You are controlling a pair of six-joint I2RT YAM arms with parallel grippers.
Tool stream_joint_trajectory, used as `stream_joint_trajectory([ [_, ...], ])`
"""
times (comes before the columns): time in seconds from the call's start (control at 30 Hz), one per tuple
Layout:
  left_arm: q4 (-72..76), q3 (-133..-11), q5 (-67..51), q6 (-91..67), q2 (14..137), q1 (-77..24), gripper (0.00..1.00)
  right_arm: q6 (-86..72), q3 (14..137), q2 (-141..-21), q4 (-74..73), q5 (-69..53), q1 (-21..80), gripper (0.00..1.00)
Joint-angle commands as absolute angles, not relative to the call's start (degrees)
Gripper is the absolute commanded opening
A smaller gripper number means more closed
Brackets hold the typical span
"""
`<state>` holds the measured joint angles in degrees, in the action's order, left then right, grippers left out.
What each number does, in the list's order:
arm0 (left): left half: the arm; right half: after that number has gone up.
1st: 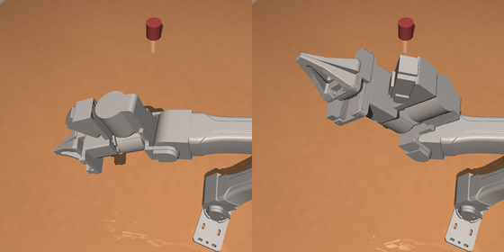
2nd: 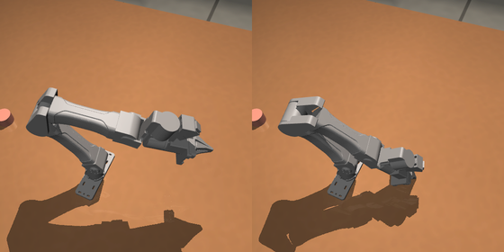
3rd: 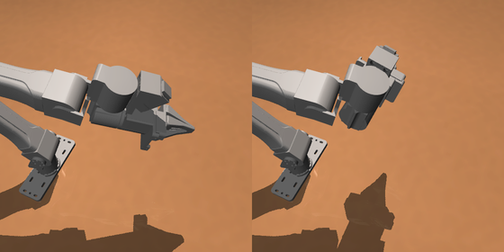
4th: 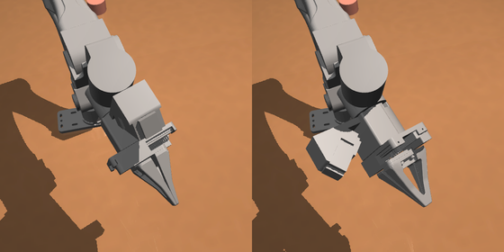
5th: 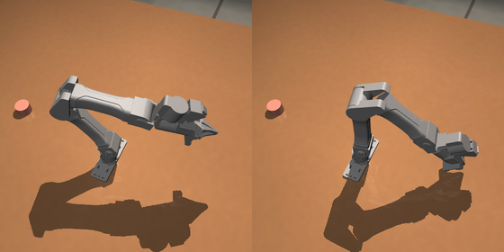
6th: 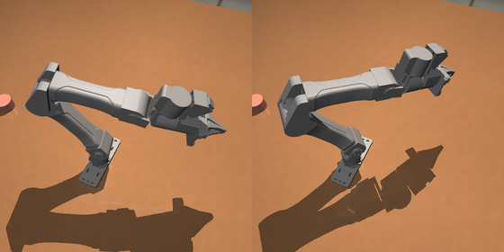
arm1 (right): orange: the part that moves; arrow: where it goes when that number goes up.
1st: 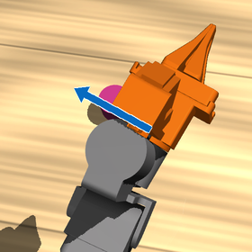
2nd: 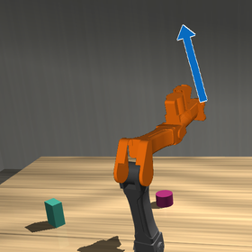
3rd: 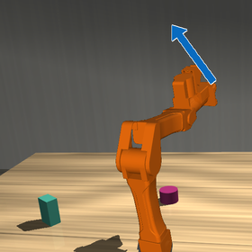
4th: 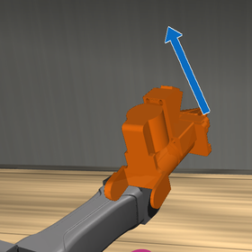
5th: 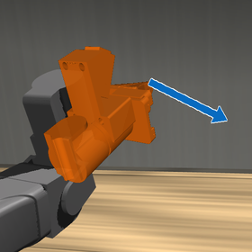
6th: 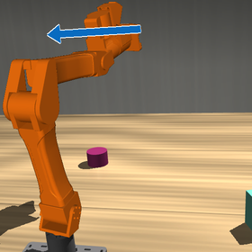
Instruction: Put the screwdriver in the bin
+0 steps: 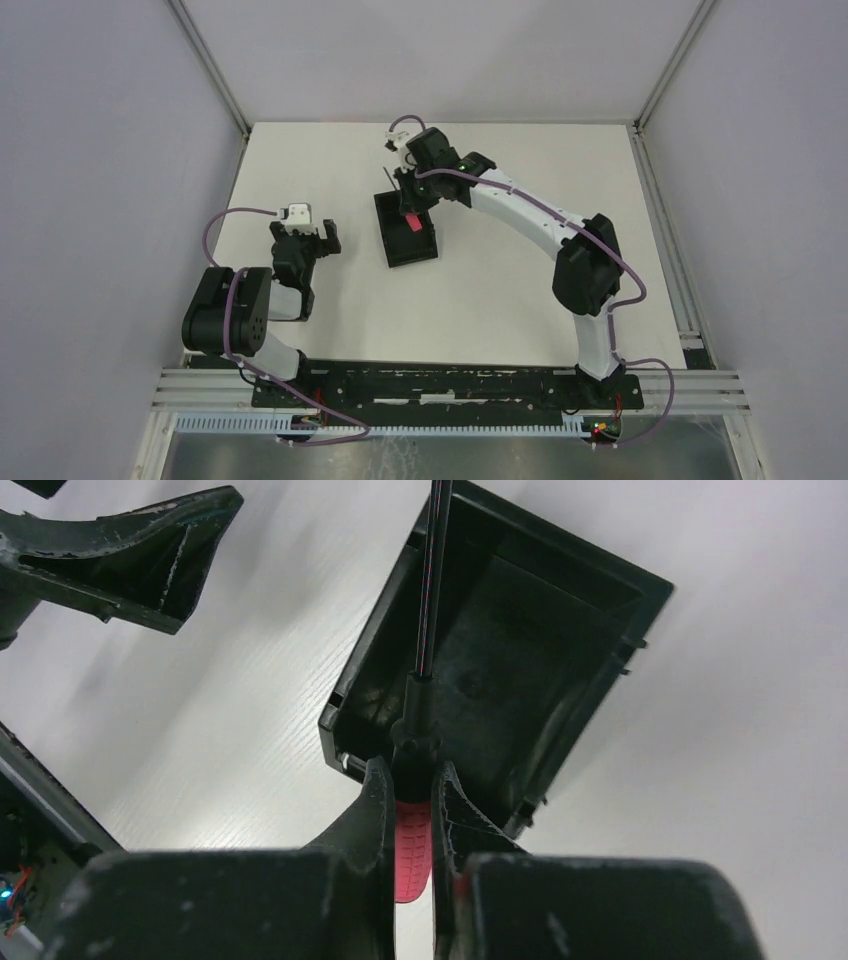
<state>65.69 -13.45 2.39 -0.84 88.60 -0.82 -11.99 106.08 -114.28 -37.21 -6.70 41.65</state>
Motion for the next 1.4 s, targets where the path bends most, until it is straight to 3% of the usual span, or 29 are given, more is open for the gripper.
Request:
stream_joint_trajectory([
  [0.0,67.3,-14.3,1.9,-1.7,88.2,-0.6,1.00,-10.5,109.4,-118.3,-36.0,-0.5,44.2,0.00],
  [0.3,67.3,-14.3,1.8,-1.7,88.2,-0.6,1.00,-5.2,108.7,-124.1,-36.6,5.8,46.8,0.01],
  [0.43,67.3,-14.3,1.8,-1.7,88.3,-0.6,1.00,-5.0,108.9,-124.8,-36.1,6.8,47.1,0.39],
  [0.53,67.3,-14.3,1.8,-1.7,88.2,-0.6,1.00,-5.0,109.6,-124.3,-35.9,6.8,47.4,0.59],
  [0.8,67.3,-14.3,1.8,-1.6,88.2,-0.6,1.00,-6.0,109.7,-117.6,-32.1,8.5,47.9,0.71],
  [0.87,67.3,-14.3,1.8,-1.7,88.2,-0.6,1.00,-6.1,109.3,-115.4,-31.3,8.6,47.9,0.79],
  [0.93,67.3,-14.3,1.8,-1.7,88.3,-0.6,1.00,-5.6,108.8,-112.6,-30.7,9.1,47.9,0.98],
  [1.13,67.3,-14.3,1.8,-1.7,88.2,-0.6,1.00,-1.4,100.5,-101.8,-25.9,14.8,46.4,0.98],
  [1.37,67.2,-14.3,1.9,-1.7,88.3,-0.6,1.00,1.4,74.3,-84.3,-13.1,24.3,38.1,0.98],
])
